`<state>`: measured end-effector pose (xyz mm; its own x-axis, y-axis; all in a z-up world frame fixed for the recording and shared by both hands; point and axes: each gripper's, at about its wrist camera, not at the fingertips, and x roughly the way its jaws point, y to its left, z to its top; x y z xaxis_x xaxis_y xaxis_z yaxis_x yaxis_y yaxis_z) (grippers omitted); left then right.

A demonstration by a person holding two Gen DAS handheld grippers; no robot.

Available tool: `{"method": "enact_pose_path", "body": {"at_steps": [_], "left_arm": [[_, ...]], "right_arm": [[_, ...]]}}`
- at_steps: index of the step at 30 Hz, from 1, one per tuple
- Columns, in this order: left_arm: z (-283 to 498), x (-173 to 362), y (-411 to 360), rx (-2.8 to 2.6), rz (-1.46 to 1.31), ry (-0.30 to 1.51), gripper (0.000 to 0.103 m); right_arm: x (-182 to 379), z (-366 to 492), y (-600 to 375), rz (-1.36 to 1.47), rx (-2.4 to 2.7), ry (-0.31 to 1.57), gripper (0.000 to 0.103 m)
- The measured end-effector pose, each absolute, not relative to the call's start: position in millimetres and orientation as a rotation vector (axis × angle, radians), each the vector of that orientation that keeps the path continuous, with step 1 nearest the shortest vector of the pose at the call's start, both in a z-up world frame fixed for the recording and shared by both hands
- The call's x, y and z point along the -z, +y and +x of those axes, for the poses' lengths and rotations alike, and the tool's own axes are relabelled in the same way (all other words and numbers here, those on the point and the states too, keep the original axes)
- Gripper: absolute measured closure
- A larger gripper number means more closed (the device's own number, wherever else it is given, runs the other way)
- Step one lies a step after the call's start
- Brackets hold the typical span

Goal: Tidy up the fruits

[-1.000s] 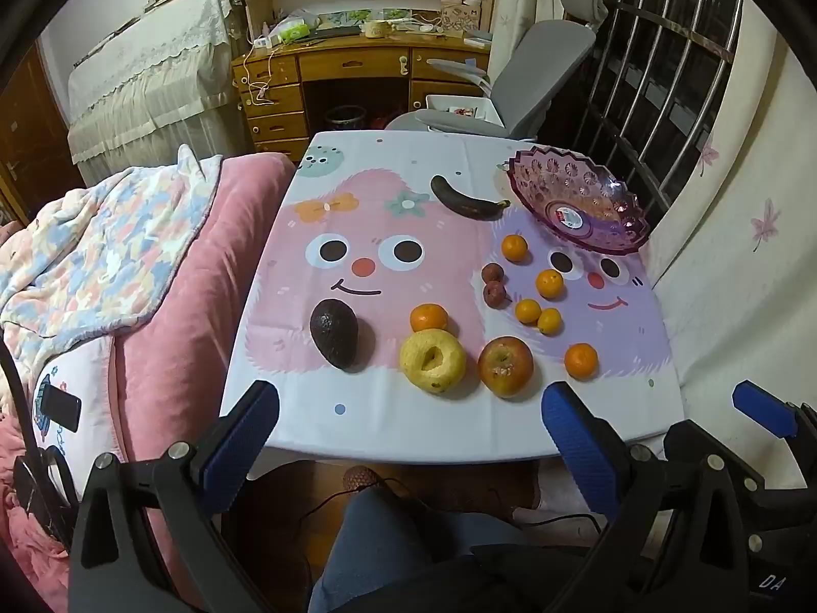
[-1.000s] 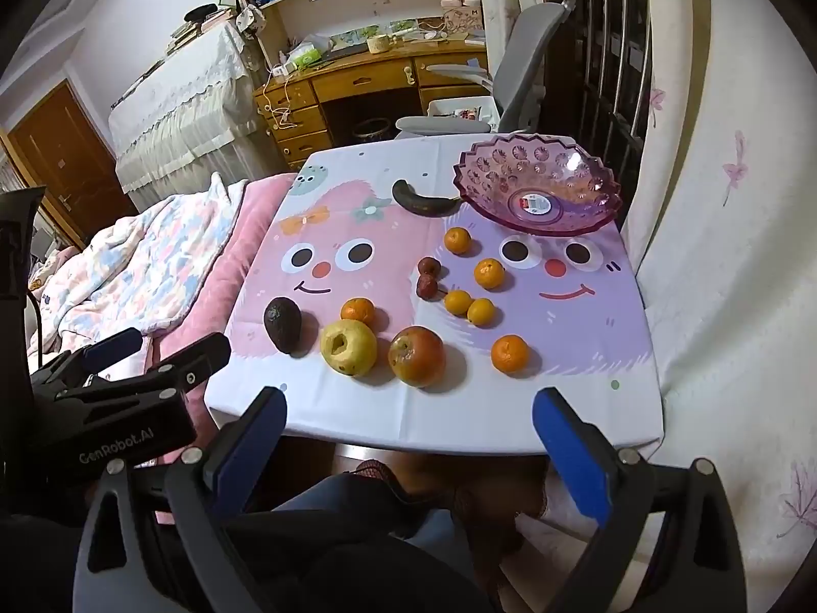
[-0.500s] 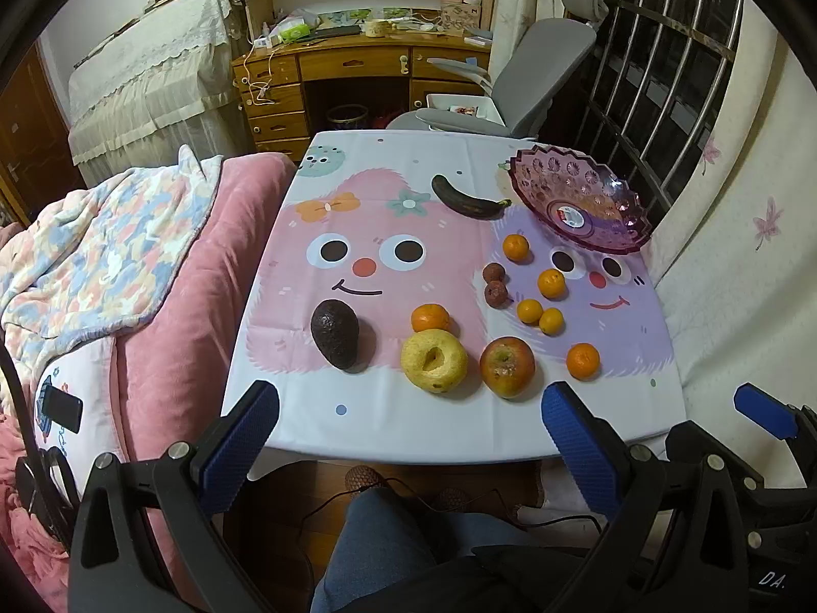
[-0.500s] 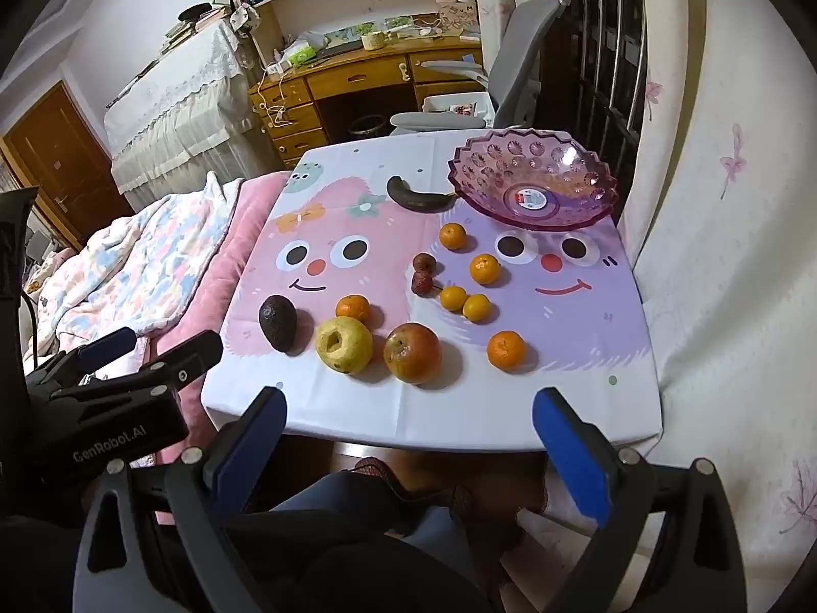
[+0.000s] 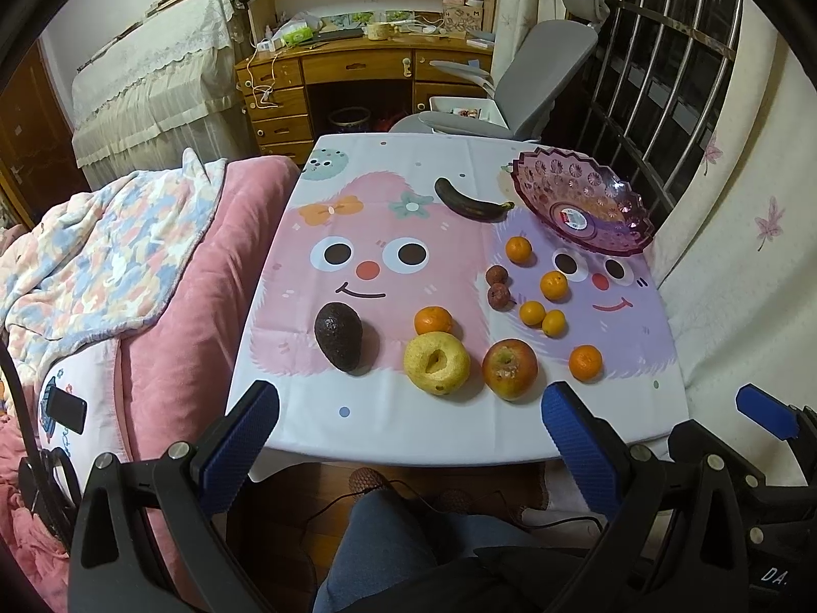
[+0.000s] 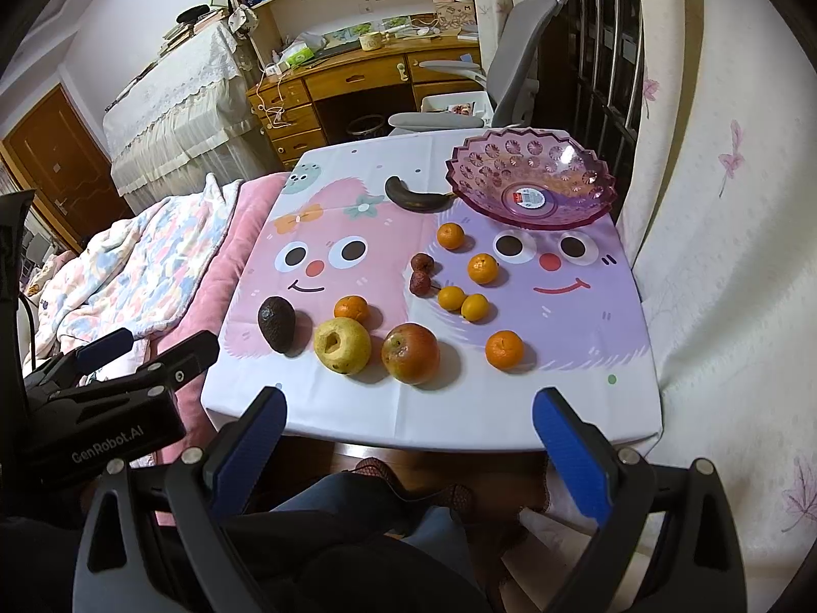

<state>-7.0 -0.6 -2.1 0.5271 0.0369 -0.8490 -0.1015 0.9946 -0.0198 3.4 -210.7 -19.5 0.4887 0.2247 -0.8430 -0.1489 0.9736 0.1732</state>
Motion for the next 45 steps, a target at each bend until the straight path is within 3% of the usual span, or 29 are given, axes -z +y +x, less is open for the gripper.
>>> {"method": "enact_pose_path", "body": {"at_steps": [29, 45], "left_arm": [[-2, 3, -6, -0.073, -0.09, 1.031, 0.001], [47, 63, 12, -0.034, -0.191, 1.227, 0.002]], "right_arm": [[11, 3, -214, 0.031, -0.249, 0.994, 0.005], [51, 28, -182, -0.171, -0.341, 0.942, 0.005]]}}
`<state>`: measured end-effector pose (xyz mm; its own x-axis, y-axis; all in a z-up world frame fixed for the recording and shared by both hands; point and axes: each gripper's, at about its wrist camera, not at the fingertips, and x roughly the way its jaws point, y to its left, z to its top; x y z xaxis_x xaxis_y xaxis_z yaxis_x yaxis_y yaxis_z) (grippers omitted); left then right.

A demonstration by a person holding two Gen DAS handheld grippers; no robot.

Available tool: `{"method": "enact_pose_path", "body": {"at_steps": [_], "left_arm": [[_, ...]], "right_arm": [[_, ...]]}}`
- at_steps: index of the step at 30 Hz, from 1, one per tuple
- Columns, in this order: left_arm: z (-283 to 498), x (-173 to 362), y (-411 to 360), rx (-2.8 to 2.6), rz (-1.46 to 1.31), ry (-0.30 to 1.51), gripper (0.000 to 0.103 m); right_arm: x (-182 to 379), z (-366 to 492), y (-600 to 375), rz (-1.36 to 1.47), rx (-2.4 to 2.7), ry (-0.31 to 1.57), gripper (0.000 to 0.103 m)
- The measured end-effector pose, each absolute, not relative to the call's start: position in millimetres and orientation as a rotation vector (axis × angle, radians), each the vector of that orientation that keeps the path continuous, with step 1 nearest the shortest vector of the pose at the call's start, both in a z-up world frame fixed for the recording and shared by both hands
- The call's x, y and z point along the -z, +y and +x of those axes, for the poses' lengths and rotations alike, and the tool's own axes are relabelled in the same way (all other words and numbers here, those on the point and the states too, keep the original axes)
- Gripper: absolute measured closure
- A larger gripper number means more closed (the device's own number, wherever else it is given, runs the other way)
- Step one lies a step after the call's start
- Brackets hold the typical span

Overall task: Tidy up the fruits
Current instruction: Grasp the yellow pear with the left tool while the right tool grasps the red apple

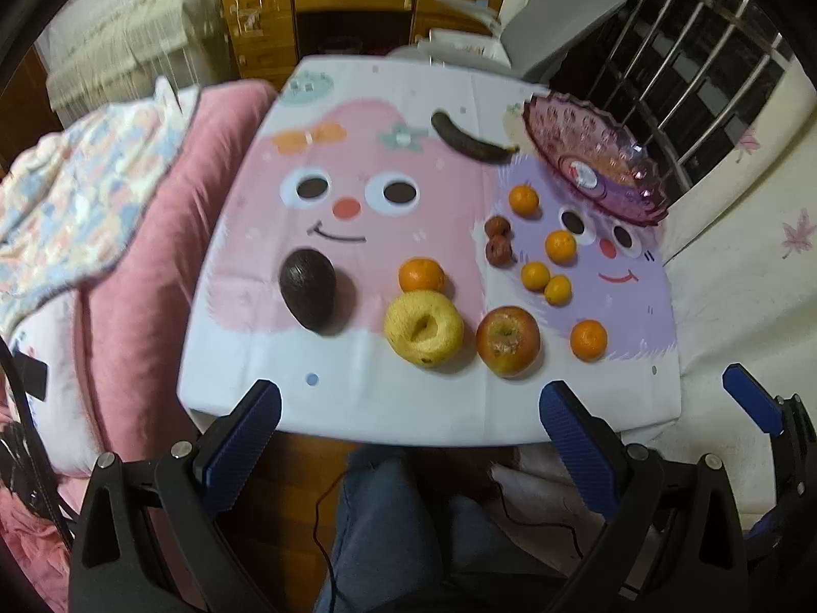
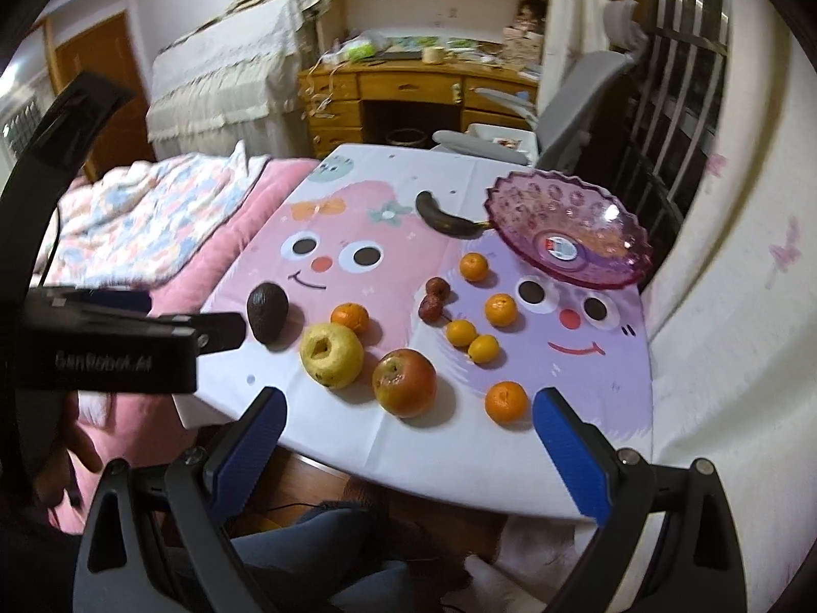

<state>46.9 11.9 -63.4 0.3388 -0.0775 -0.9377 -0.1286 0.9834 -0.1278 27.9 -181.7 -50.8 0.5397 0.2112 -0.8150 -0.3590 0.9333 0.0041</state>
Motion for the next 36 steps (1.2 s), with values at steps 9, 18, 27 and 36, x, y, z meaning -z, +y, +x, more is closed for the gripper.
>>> {"method": "enact_pose_path", "body": {"at_steps": [9, 18, 27, 36], "left_arm": [[86, 132, 20, -0.007, -0.329, 1.383, 0.003], [123, 208, 18, 0.043, -0.399, 1.454, 0.003], [142, 256, 16, 0.058, -0.42, 1.493, 0.007], [156, 265, 7, 0.116, -0.44, 1.529, 0.019]], "right_arm": [[105, 52, -169, -0.269, -0.381, 0.994, 0.005], [167, 69, -160, -0.294, -0.404, 1.022, 0.005], [210, 85, -150, -0.279, -0.433, 1.023, 0.013], [224, 98, -142, -0.3, -0.425, 1.049, 0.031]]}}
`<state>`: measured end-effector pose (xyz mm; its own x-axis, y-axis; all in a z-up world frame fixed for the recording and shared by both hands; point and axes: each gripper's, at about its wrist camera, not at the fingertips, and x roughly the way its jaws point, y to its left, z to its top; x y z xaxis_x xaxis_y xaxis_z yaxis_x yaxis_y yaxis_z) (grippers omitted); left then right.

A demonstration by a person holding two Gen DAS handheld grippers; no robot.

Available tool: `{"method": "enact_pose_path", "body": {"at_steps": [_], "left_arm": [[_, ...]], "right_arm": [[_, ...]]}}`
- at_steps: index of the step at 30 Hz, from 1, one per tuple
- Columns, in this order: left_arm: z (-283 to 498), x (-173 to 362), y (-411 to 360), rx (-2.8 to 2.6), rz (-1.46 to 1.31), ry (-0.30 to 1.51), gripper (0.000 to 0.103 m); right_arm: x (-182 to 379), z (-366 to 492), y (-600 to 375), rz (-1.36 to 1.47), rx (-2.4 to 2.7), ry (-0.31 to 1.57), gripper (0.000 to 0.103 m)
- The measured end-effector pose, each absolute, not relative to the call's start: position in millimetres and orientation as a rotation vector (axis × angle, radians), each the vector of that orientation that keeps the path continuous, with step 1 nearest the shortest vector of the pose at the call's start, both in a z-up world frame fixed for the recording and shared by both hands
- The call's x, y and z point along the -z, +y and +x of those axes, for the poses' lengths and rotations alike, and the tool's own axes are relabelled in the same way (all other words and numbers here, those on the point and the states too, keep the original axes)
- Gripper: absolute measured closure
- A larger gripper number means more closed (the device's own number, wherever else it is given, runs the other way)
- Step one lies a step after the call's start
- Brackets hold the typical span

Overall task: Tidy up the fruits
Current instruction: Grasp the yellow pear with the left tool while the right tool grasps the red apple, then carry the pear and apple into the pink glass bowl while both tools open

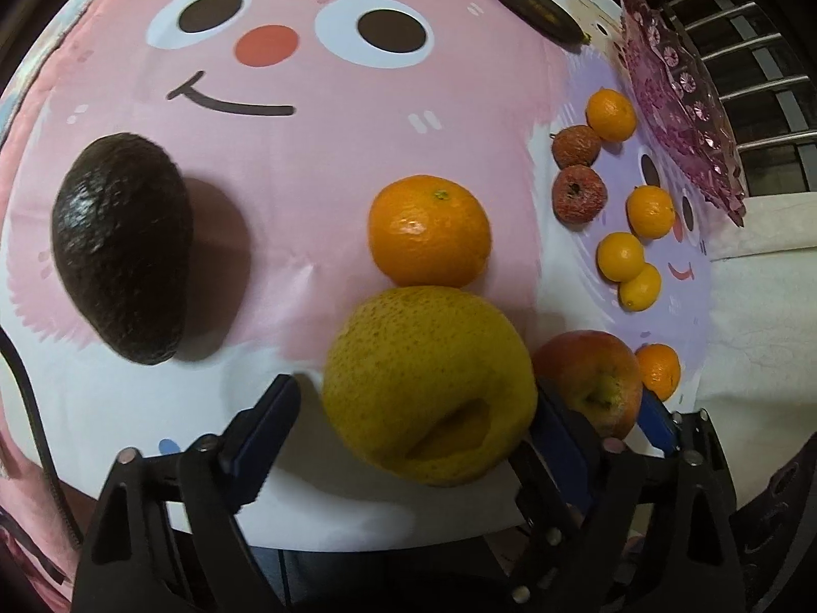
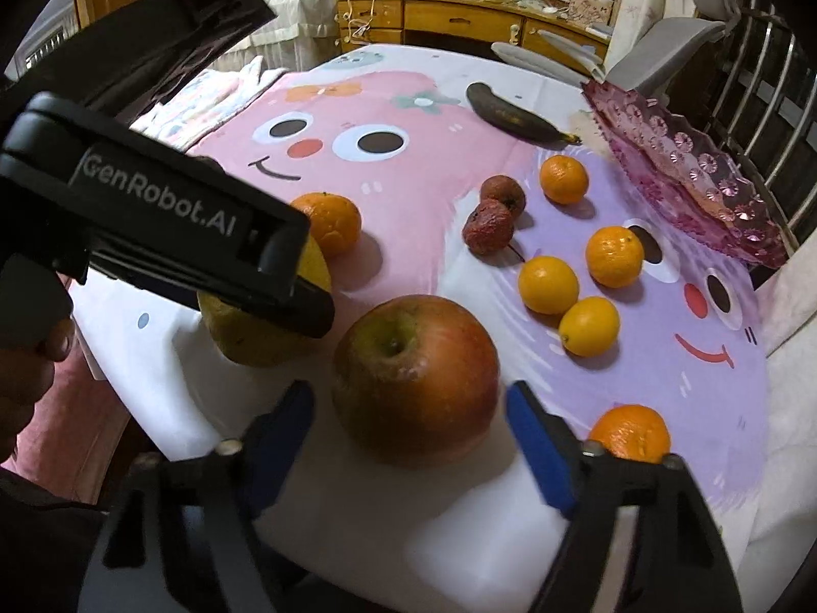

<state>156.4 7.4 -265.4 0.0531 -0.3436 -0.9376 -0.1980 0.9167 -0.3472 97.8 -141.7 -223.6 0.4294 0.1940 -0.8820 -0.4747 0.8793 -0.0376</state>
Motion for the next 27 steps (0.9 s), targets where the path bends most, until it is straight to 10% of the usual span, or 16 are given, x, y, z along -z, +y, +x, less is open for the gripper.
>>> {"method": "enact_pose_path", "body": {"at_steps": [27], "left_arm": [[213, 183, -5, 0.292, -0.318, 1.619, 0.032]], "right_arm": [[147, 148, -182, 0.051, -0.218, 1.237, 0.036]]}}
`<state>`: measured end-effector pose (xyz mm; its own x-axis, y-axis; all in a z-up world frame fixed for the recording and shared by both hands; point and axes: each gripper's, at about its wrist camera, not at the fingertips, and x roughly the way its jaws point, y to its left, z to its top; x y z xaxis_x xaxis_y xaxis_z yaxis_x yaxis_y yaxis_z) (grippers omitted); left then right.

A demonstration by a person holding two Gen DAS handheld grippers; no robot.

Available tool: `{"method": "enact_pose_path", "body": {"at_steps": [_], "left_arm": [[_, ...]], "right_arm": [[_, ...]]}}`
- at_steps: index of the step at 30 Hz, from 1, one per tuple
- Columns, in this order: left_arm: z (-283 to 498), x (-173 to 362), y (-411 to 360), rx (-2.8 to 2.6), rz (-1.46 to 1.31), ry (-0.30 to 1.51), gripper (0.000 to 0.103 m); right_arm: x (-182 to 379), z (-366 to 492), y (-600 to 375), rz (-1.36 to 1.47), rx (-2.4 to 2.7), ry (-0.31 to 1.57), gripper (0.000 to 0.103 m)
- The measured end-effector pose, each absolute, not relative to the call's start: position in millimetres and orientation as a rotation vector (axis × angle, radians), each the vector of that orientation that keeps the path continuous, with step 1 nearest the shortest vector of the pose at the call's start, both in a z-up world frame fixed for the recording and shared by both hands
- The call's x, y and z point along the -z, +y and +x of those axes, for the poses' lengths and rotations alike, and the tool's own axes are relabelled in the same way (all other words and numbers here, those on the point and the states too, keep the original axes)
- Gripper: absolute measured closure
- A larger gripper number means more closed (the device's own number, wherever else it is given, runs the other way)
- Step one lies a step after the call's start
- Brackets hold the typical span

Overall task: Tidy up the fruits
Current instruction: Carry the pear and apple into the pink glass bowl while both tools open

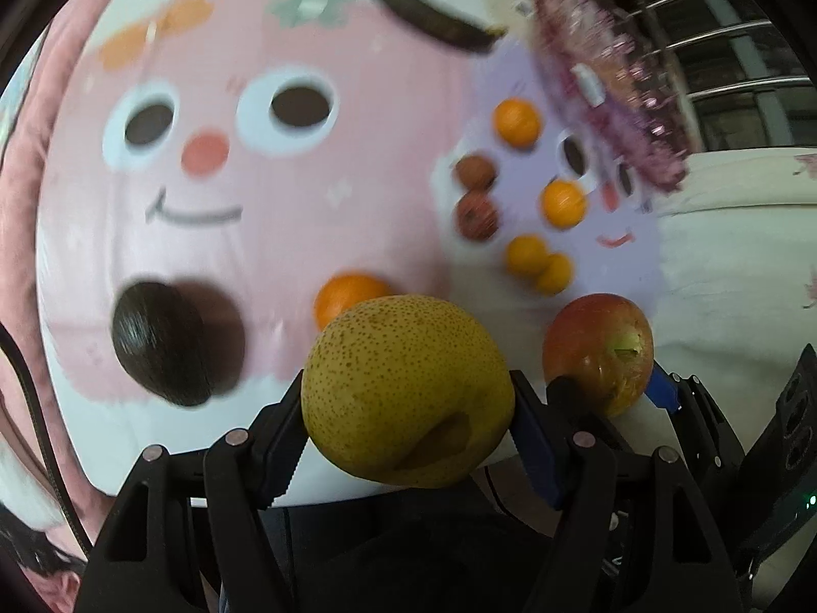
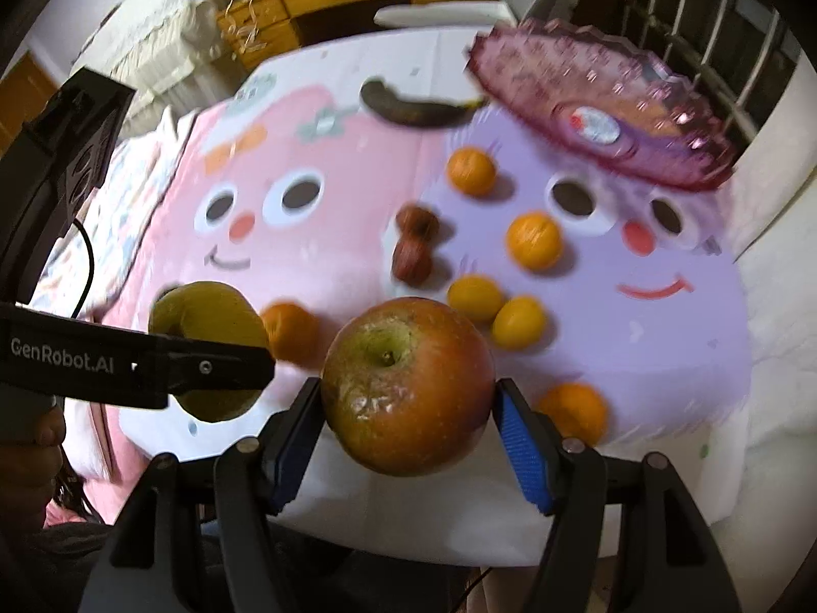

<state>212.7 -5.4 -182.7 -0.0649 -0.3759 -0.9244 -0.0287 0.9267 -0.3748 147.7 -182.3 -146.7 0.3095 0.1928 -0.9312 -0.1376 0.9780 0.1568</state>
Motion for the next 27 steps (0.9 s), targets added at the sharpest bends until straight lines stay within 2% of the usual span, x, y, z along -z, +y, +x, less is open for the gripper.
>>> {"method": "enact_pose_path", "body": {"at_steps": [5, 14, 20, 27], "left_arm": [[238, 138, -16, 0.327, -0.297, 1.506, 0.032], [287, 91, -50, 0.324, -0.342, 1.335, 0.032], [311, 77, -83, 0.33, -0.37, 1.247, 0.032], [340, 85, -132, 0.355, -0.347, 1.177, 0.032]], "right_arm": [[110, 167, -205, 0.089, -0.201, 1.161, 0.036], [60, 222, -258, 0.144, -0.194, 1.034, 0.036], [57, 259, -298, 0.17, -0.184, 0.999, 0.036], [84, 296, -346, 0.236, -0.188, 1.046, 0.036]]}}
